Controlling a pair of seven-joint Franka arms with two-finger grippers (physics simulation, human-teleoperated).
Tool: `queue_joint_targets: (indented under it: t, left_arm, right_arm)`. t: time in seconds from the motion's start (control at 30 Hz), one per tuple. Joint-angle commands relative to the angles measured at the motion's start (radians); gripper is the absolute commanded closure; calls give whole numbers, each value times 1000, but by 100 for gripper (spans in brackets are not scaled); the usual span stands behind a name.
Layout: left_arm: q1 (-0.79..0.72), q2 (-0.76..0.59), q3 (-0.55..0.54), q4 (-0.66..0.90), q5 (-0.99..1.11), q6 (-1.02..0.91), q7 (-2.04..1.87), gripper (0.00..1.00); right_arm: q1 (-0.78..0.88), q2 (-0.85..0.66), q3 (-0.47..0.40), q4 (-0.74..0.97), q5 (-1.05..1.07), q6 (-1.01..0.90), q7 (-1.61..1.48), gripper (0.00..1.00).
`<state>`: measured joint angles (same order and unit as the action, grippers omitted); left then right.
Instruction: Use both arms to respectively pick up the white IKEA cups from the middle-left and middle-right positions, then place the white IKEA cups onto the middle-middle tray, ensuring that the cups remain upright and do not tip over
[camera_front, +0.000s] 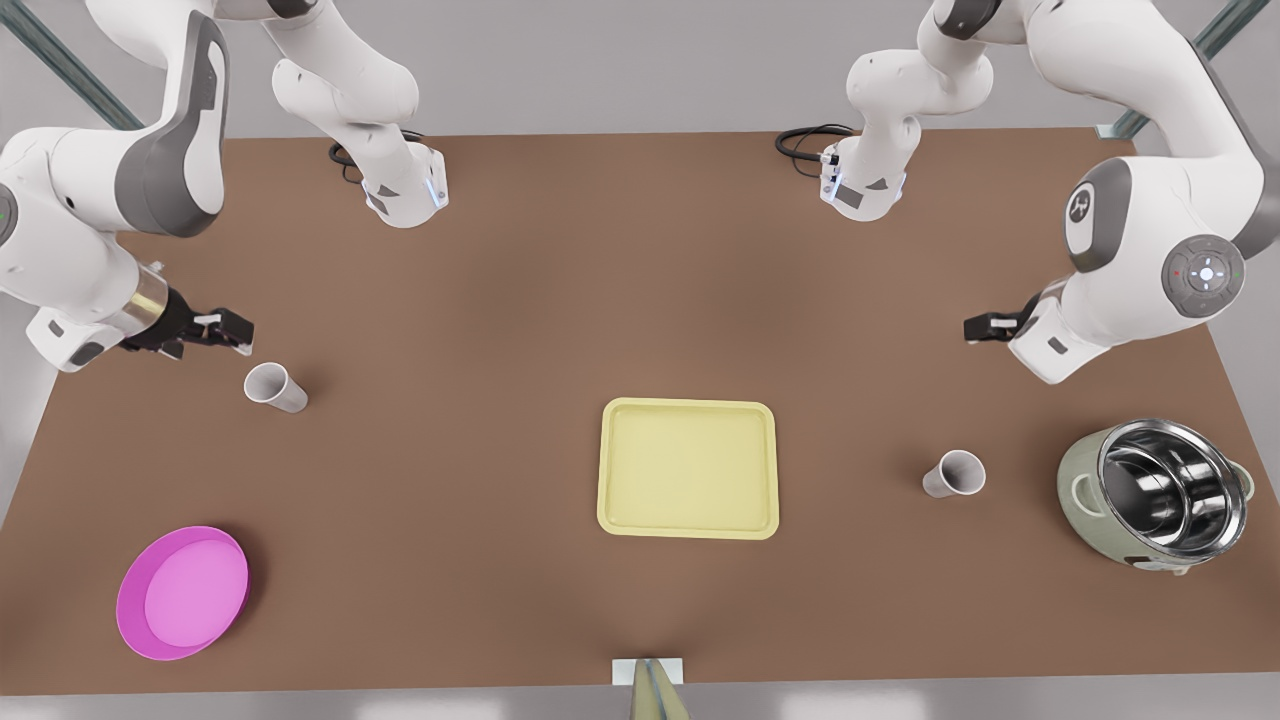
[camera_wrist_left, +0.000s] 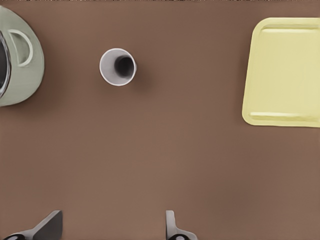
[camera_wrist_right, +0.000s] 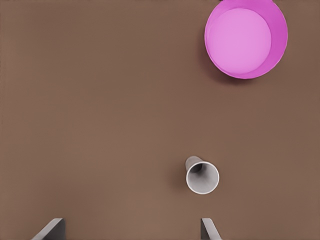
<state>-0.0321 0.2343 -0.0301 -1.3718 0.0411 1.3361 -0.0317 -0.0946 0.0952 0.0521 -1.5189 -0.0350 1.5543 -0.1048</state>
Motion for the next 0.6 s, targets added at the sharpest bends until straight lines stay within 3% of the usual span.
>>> queue_joint_targets:
  t: [0.0, 0.07, 0.17, 0.27, 0.37, 0.57]
  left_arm:
    - [0, -1, 1, -1, 0, 35, -25, 0]
    - [21, 58, 3, 3, 11, 66, -19, 0]
    - [129, 266, 3, 34, 13, 368, 52, 0]
    - [150, 425, 3, 85, 14, 491, 47, 0]
    - [150, 453, 12, -20, 8, 675, 38, 0]
    - [155, 464, 22, -64, 6, 706, 36, 0]
  right_arm:
    - [0, -2, 0, -3, 3, 52, -42, 0]
    - [-5, 18, -8, 0, 9, 52, -47, 0]
    - [-137, 167, -8, -12, -19, 130, -131, 0]
    - [-195, 224, -8, -18, -13, 225, -179, 0]
    - [-243, 232, -6, -127, 18, 378, -222, 0]
    - [-272, 147, -6, -359, 34, 552, -231, 0]
